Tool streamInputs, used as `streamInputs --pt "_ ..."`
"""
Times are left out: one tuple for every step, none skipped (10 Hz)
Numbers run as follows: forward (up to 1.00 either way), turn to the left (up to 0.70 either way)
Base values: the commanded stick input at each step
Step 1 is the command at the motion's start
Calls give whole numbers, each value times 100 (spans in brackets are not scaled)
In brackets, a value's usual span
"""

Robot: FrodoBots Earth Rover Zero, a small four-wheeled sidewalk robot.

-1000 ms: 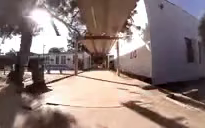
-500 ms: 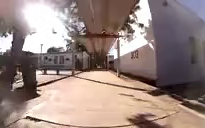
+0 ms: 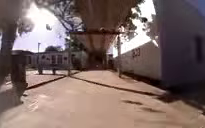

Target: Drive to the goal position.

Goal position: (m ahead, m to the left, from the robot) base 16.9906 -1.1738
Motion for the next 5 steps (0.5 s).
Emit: streamInputs --pt "100 1" --pt "100 1" --pt "100 1" --pt "100 1" --pt "100 1"
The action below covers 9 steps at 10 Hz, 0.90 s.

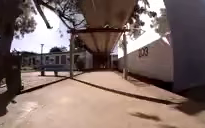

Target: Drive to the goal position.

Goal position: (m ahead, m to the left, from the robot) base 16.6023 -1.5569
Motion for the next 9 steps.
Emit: streamInputs --pt "100 1" --pt "100 1" --pt "100 1" --pt "100 1" --pt "100 1" --pt "100 1" --pt "100 1" --pt "100 1" --pt "100 1"
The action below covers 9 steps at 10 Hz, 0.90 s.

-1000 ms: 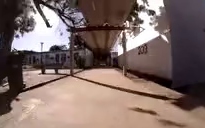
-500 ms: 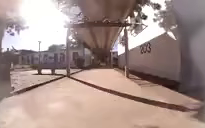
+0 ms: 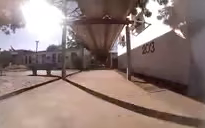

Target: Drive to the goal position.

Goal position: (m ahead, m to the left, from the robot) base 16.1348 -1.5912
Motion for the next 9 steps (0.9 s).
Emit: streamInputs --pt "100 1" --pt "100 1" --pt "100 1" --pt "100 1" --pt "100 1" --pt "100 1" --pt "100 1" --pt "100 1" --pt "100 1"
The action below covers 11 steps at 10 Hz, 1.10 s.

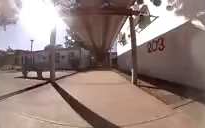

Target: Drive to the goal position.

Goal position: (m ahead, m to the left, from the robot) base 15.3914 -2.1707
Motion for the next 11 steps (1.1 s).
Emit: streamInputs --pt "100 36" --pt "100 40" --pt "100 27" --pt "100 10" --pt "100 1" --pt "100 1" --pt "100 1" --pt "100 1" --pt "100 1" --pt "100 1" --pt "100 1"
